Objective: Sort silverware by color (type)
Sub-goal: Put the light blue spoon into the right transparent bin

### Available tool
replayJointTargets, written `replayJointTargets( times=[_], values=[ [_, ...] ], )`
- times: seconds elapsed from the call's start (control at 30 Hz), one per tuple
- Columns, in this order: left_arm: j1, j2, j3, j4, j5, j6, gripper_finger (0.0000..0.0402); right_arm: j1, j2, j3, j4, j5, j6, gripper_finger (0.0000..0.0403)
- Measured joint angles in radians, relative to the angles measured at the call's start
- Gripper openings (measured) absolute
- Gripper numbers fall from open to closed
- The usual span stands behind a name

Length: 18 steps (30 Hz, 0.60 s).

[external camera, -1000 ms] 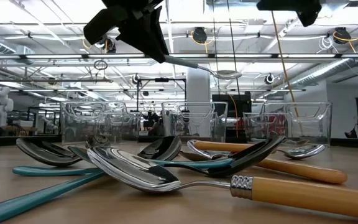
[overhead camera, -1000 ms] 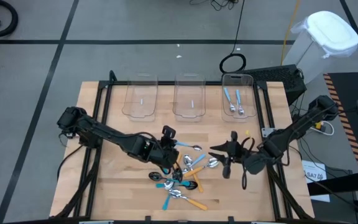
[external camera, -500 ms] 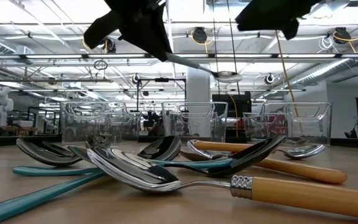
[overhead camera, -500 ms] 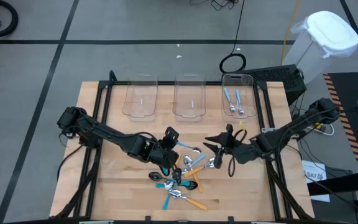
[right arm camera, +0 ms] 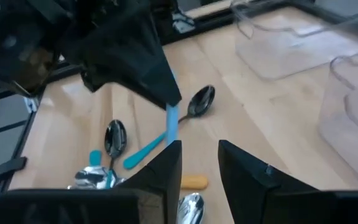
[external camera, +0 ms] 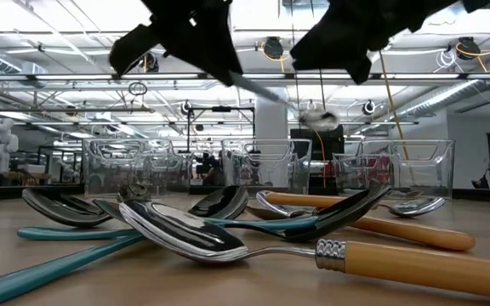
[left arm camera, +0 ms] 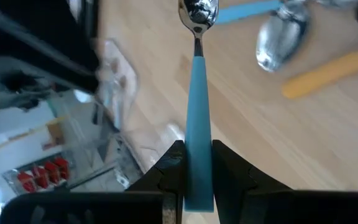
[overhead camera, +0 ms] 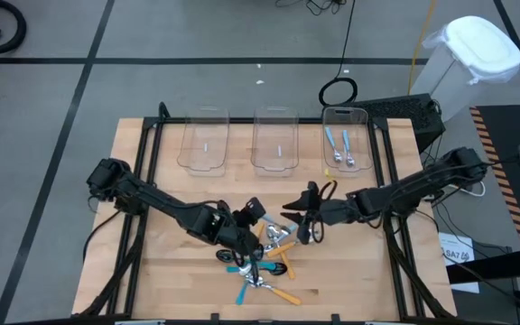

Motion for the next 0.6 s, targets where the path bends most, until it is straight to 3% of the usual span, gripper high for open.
replayJointTargets(
  times=[0.27, 0.43, 0.6],
  values=[
    [0.0, 0.007, 0.002, 0.038, 0.007, 0.031, 0.0052, -0.049, 0.054, -0.001, 0.038, -0.065, -0.019, 0.0145],
    [-0.002, 0.007, 0.002, 0.036, 0.008, 0.032, 0.0052, -0.069, 0.092, -0.001, 0.14, -0.16, -0.042, 0.0171],
    [-0.002, 0.017, 0.002, 0.036, 0.015, 0.034, 0.0052, -0.086, 0.162, 0.023, 0.172, -0.218, -0.04, 0.0178]
  ],
)
